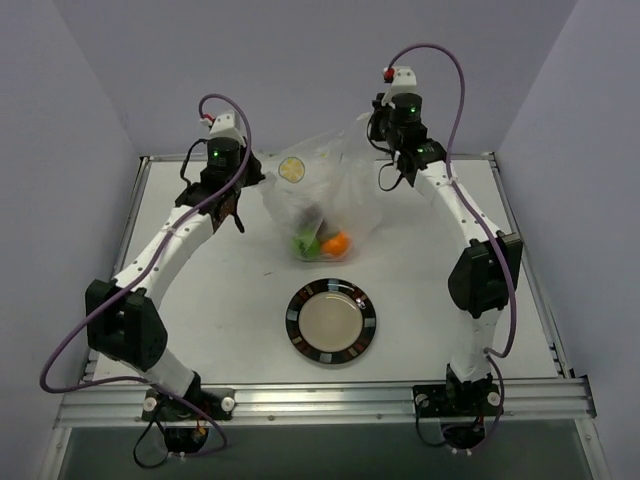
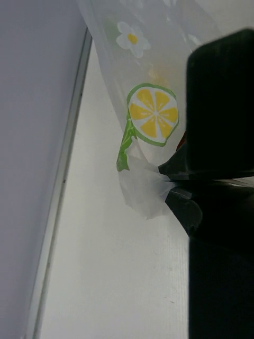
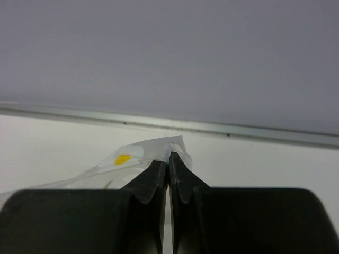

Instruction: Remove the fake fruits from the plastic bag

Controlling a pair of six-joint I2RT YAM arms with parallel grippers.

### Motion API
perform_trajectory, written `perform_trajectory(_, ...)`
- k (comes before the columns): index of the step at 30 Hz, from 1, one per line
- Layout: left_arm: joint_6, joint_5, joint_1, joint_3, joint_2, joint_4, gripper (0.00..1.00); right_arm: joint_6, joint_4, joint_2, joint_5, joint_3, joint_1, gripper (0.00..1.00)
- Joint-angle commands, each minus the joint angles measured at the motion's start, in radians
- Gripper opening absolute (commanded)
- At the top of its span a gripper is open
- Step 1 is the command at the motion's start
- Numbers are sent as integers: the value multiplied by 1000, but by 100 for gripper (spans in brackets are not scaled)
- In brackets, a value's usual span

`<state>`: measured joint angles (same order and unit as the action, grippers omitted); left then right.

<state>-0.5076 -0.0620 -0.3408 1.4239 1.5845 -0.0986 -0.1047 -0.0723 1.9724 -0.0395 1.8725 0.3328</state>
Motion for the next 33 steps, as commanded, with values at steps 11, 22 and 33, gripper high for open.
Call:
perform_trajectory(11, -104, 8, -32, -310, -161, 163, 2, -81, -216, -115, -20, -372, -38, 0)
perform_trajectory(22, -131, 1, -49, -296, -72, 249, 2, -107, -133, -335, -45, -404, 11, 83)
perform_trajectory(33, -167, 4, -115, -361, -124, 335, 2, -67, -95, -555, -65, -599, 311, 9)
